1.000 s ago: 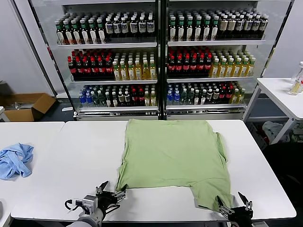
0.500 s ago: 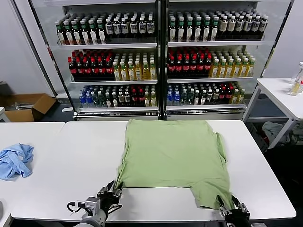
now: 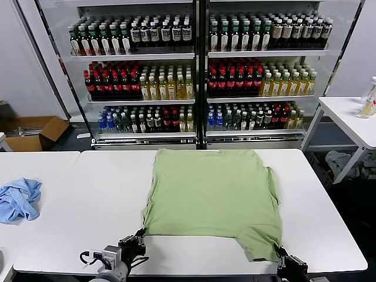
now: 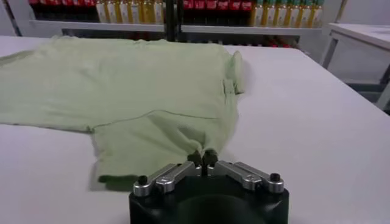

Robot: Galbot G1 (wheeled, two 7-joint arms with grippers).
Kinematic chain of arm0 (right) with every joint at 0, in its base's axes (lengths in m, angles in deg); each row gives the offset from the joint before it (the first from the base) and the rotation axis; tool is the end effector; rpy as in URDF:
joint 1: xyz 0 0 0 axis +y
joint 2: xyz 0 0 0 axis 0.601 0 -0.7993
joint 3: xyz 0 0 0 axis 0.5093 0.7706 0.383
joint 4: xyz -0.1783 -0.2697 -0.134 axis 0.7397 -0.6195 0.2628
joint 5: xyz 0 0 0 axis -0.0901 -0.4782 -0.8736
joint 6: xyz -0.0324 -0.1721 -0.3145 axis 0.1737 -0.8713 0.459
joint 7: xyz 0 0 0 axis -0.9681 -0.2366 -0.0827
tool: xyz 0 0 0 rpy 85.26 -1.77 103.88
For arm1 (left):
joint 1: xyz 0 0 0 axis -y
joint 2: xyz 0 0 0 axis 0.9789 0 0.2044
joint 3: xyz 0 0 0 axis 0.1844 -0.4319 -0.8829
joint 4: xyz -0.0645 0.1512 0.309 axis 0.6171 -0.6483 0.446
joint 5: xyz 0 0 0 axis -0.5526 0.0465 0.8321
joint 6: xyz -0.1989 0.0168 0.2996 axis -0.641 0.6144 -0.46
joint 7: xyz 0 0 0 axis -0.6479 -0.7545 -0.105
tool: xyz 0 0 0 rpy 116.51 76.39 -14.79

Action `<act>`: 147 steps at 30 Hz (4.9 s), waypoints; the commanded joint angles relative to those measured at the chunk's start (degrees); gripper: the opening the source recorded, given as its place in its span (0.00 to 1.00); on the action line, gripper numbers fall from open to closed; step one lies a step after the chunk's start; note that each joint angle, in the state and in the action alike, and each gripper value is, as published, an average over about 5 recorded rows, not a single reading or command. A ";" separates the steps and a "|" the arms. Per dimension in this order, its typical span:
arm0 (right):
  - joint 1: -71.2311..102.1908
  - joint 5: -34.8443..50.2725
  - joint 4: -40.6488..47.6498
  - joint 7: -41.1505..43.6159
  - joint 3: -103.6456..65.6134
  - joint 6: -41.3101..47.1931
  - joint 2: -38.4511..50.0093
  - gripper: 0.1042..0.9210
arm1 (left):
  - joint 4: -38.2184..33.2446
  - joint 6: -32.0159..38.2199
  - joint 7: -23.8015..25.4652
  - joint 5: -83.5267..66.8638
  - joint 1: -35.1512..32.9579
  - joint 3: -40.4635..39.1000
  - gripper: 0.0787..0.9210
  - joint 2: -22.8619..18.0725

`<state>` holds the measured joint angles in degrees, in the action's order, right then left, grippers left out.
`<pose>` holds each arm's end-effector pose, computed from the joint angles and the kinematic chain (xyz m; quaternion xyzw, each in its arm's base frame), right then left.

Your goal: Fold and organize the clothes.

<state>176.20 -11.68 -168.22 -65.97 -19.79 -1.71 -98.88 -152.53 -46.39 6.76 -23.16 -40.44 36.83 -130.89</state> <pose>0.1116 -0.0958 -0.2826 0.0725 -0.9676 0.0308 0.2397 0.1888 0.0293 -0.2899 -0.0867 -0.9516 -0.0346 0.2928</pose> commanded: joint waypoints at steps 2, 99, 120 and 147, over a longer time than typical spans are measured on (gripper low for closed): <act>8.32 -0.24 -8.38 2.95 -3.44 -0.55 1.58 0.01 | -12.53 0.47 1.65 -1.25 -14.35 9.89 0.00 4.25; -23.47 0.42 10.86 -8.85 12.75 10.99 -3.16 0.82 | 9.55 -0.22 -2.09 -9.12 7.15 3.37 0.84 0.01; -22.17 0.48 8.01 -7.65 12.03 10.56 -2.21 0.08 | 5.53 -0.25 -2.30 -7.76 4.89 2.98 0.13 -0.66; -4.87 -7.71 -3.26 -6.16 8.61 6.76 -1.51 0.03 | -10.45 0.59 0.23 -10.13 -20.06 18.38 0.01 1.42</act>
<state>168.66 -16.38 -170.38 -72.18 -11.04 6.73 -100.37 -159.53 -45.35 5.79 -33.59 -54.01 51.08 -129.47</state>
